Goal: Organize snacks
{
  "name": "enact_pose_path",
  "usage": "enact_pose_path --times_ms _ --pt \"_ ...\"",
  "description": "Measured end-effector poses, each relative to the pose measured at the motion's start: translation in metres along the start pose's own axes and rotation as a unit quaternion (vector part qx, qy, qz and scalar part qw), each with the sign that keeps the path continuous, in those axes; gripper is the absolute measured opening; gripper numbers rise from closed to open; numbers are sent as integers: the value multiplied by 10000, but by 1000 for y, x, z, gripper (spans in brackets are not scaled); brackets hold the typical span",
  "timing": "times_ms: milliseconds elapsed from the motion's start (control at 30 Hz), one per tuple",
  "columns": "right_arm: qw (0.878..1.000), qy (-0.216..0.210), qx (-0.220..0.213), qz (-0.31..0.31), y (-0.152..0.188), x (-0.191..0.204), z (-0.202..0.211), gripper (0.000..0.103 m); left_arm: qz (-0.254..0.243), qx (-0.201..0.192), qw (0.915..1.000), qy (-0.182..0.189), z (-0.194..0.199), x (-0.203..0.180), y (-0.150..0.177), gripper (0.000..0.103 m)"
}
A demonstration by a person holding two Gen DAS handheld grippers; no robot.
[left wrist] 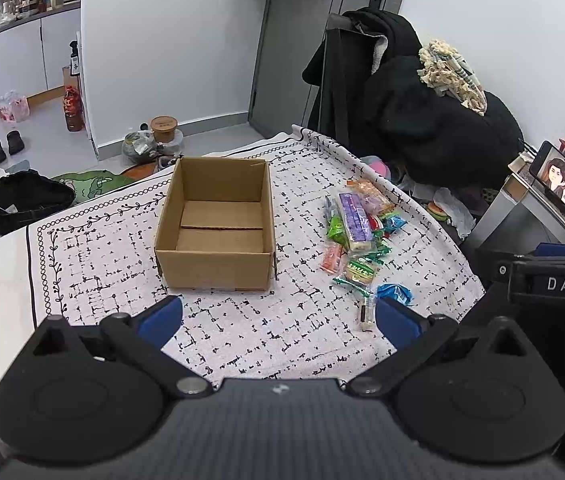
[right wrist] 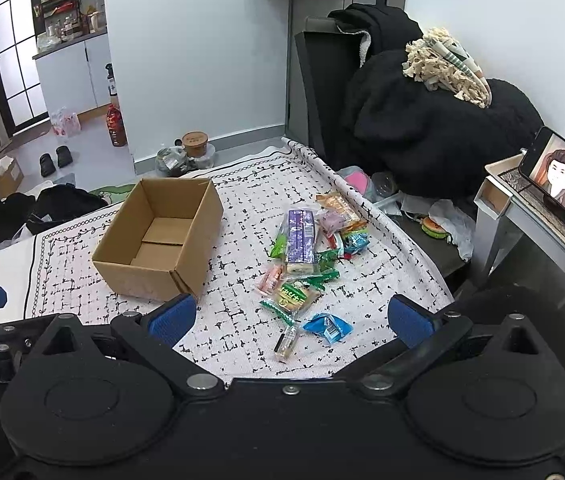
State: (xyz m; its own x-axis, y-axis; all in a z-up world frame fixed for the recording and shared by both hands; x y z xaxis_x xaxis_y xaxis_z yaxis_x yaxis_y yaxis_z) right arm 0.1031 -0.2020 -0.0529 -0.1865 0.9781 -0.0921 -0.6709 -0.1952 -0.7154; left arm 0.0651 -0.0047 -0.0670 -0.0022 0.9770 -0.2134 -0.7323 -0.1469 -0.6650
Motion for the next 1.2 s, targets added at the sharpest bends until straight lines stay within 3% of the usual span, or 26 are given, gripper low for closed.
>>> enact_pose_path --times_ms 600,933,1200 --pt "9998 9 171 36 7 3 -13 103 -50 42 10000 29 -5 -1 -1 102" --pt "9993 67 353 63 11 -10 -37 103 0 262 9996 87 -34 -4 -4 102" --pt "9986 -150 506 -35 10 -28 -57 102 -15 425 9990 104 -65 -15 -7 102"
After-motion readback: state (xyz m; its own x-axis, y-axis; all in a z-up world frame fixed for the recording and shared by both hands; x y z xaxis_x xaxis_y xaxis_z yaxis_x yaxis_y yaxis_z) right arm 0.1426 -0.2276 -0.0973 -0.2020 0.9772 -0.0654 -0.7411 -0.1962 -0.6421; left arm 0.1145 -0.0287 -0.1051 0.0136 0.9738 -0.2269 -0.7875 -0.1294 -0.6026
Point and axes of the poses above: each gripper's, at about its wrist camera, not at the fingertips, and z roughly against the way its jaws point, x to its left, y to its underside, the point moved 8 cm from there along -z, roughly the way its jaws point, and after that the axes turned 5 degrees about z, right-handed, at the moved point
